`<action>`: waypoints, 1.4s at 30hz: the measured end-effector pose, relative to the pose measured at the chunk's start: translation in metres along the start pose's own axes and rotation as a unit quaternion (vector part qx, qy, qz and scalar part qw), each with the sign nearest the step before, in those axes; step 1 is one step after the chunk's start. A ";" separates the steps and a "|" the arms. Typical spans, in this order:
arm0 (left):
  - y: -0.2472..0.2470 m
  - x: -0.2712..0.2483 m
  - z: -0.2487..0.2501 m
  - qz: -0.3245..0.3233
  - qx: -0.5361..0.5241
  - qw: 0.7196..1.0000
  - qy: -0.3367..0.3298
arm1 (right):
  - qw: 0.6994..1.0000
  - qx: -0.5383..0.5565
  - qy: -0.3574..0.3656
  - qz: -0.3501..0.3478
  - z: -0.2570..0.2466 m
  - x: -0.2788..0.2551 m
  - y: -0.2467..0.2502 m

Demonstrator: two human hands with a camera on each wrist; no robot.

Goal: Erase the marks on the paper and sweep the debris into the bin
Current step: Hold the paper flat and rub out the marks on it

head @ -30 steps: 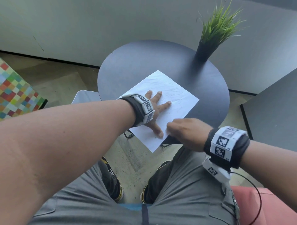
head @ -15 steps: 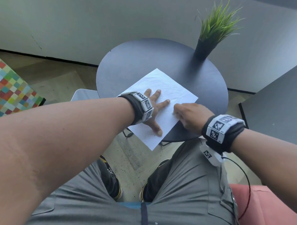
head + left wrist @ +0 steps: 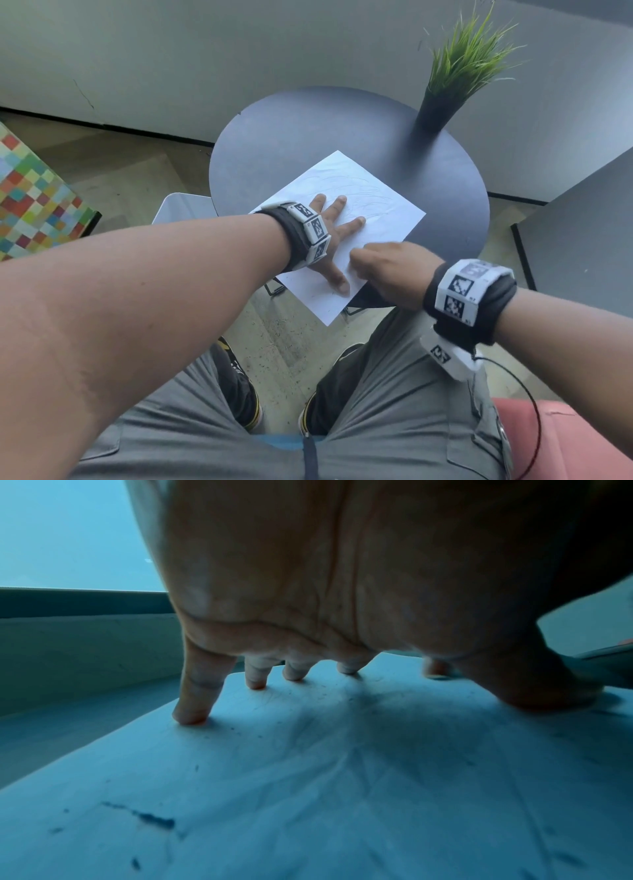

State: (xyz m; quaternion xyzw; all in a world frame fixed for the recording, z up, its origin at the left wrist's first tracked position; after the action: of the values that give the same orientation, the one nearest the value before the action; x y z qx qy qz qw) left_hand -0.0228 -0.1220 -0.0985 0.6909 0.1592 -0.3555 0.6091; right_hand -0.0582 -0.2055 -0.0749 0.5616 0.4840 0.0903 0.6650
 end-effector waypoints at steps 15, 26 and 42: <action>-0.001 -0.008 0.000 -0.012 -0.003 1.000 -0.004 | 0.985 0.039 -0.164 0.038 0.094 -0.006 0.027; 0.001 -0.009 -0.016 0.016 -0.020 1.000 0.001 | 0.990 0.023 -0.141 0.012 0.072 -0.004 0.021; -0.004 -0.005 -0.015 -0.002 0.007 1.000 -0.007 | 1.000 -0.011 -0.021 -0.021 -0.005 0.021 0.018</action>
State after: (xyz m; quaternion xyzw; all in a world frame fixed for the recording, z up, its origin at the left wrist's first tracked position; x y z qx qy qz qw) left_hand -0.0244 -0.1061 -0.0982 0.6925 0.1539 -0.3620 0.6047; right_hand -0.0438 -0.1816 -0.0711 0.5463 0.4801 0.0697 0.6828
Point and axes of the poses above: each hand's wrist, its own x-axis towards the middle knuckle, its own y-axis out of the back of the hand, z = x × y, the point moved 10 cm from there along x, towards the middle knuckle, and after that the axes turned 12 degrees about -z, right-handed, at the moved point
